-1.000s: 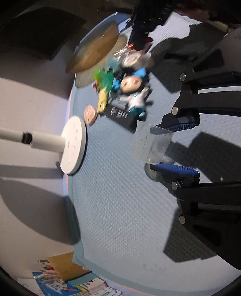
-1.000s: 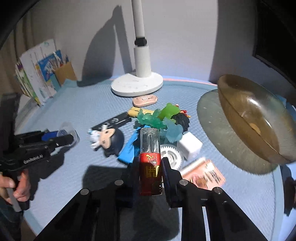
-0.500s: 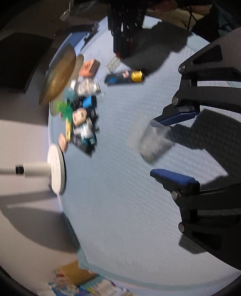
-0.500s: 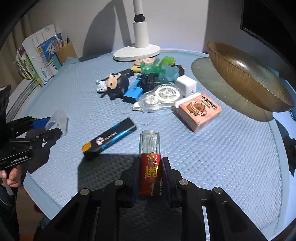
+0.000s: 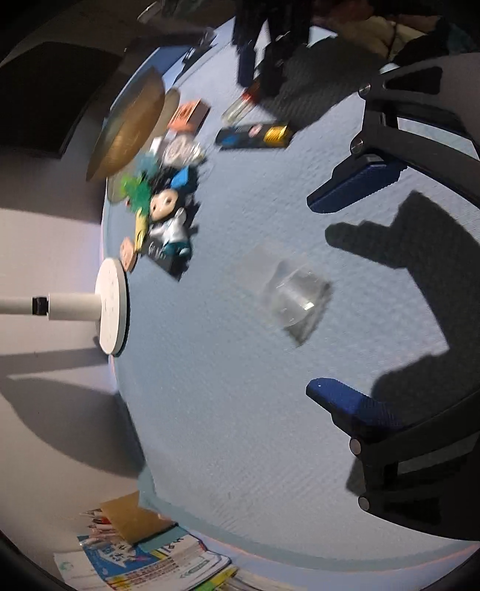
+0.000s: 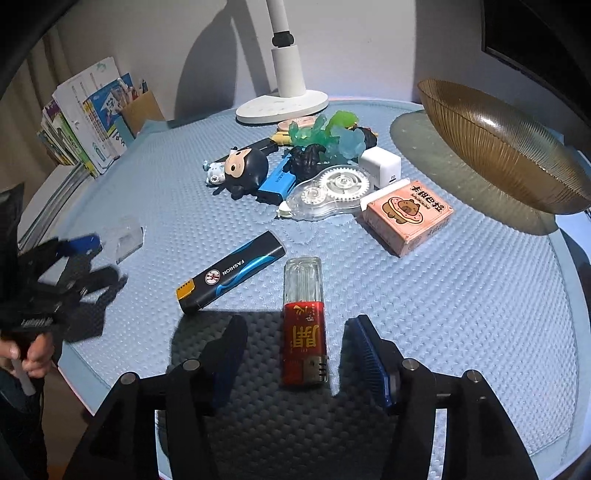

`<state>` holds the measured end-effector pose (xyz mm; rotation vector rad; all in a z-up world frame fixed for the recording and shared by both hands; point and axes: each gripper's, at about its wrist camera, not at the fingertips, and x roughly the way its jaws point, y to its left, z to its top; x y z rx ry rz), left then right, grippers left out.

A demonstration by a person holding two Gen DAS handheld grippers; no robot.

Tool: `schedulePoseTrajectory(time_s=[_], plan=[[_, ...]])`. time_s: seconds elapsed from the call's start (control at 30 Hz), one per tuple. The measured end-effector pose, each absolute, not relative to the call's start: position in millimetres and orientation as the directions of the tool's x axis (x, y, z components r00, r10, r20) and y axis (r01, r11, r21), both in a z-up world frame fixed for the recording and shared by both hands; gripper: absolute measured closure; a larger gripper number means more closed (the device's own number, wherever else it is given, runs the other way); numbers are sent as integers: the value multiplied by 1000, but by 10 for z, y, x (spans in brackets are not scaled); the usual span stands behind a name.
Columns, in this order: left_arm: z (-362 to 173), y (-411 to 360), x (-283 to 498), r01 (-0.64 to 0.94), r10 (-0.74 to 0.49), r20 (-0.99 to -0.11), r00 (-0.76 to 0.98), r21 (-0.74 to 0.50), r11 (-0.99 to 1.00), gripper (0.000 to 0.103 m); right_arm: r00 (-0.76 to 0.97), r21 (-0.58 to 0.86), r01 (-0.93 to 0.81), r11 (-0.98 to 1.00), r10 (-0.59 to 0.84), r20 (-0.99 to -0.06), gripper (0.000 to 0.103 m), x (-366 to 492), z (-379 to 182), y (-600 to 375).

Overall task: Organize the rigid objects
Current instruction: 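Carry the cup and lighter into the brown bowl and open both tools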

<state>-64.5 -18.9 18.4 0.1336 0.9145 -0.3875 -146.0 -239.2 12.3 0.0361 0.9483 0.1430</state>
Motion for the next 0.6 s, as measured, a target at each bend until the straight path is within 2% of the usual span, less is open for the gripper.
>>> schedulePoseTrajectory(time_s=[0.13, 0.2, 0.23, 0.27, 0.3, 0.33, 0.37, 0.5, 0.6], plan=[[156, -167, -485, 381, -331, -791, 514, -135, 915, 15, 584, 76, -101, 992, 121, -802, 45, -1442, 104, -2378], [154, -226, -502, 409, -355, -790, 500, -145, 901, 31, 593, 61, -104, 993, 111, -797, 45, -1424, 94, -2341], [151, -274, -519, 426, -370, -789, 491, -153, 892, 47, 596, 49, -105, 993, 102, -797, 51, -1411, 87, -2319], [152, -302, -536, 434, -373, -788, 489, -151, 888, 54, 599, 20, -103, 994, 78, -797, 66, -1402, 79, -2286], [158, -329, -560, 435, -369, -788, 493, -143, 889, 63, 602, -10, -104, 995, 54, -797, 72, -1400, 76, -2255], [165, -352, -576, 434, -364, -788, 496, -138, 890, 63, 609, -31, -115, 993, 45, -792, 79, -1408, 86, -2215], [175, -365, -582, 433, -366, -787, 497, -142, 890, 63, 611, -28, -123, 992, 53, -790, 81, -1416, 92, -2207], [369, -415, -633, 431, -381, -759, 528, -147, 890, 63, 631, -5, -118, 993, 70, -773, 81, -1459, 204, -2279], [706, -528, -604, 449, -399, -715, 574, -133, 884, 63, 703, 24, -78, 997, 72, -708, 81, -1511, 569, -2539]])
